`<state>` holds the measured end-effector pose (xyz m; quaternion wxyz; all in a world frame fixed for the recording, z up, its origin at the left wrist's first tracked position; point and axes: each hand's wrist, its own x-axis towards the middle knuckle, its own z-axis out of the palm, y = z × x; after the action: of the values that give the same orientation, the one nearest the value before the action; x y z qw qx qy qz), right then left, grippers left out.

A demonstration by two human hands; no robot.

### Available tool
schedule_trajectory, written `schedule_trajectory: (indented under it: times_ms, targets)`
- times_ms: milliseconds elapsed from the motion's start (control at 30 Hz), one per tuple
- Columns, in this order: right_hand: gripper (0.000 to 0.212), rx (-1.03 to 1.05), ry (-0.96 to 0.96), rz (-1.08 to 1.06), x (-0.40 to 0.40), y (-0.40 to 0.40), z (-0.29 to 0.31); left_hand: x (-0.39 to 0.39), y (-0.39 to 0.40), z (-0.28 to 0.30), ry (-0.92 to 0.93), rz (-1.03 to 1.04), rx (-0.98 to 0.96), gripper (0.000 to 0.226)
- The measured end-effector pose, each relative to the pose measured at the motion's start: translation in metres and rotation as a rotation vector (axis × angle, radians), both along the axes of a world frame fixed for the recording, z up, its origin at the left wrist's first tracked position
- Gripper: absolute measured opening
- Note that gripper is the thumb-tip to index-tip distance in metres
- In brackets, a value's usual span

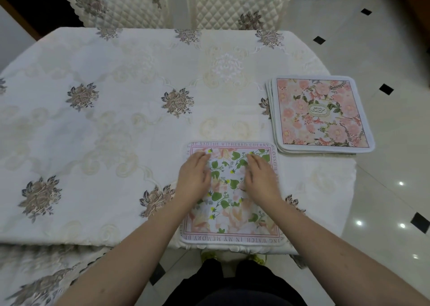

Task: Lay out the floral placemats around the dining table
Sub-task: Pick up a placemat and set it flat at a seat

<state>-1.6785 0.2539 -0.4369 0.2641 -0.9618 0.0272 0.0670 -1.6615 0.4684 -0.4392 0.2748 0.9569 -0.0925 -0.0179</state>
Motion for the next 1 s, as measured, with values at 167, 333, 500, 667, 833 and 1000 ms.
schedule_trajectory:
  times_ms: [167, 333, 500, 667, 833, 1000]
  targets:
    - [0.054, -0.119, 0.037, 0.186, 0.017, 0.037, -0.025, 0.015, -0.024, -0.018, 0.054, -0.218, 0.219, 0.055]
    - [0.057, -0.238, 0.017, 0.226, 0.02, 0.044, -0.04, 0.014, -0.014, -0.036, 0.059, -0.275, 0.373, 0.057]
    - [0.059, -0.293, 0.006, 0.227, 0.023, 0.044, -0.044, 0.019, -0.011, -0.041, 0.06, -0.271, 0.401, 0.064]
    - [0.06, -0.304, -0.006, 0.17, 0.038, 0.025, -0.04, 0.034, 0.009, -0.042, 0.09, -0.168, 0.399, 0.068]
    - [0.065, -0.324, 0.014, 0.182, 0.038, 0.007, -0.041, 0.038, 0.014, -0.044, 0.065, -0.155, 0.409, 0.069]
    - [0.068, -0.32, 0.052, 0.137, 0.027, -0.008, -0.04, 0.038, 0.014, -0.044, 0.068, -0.146, 0.411, 0.068]
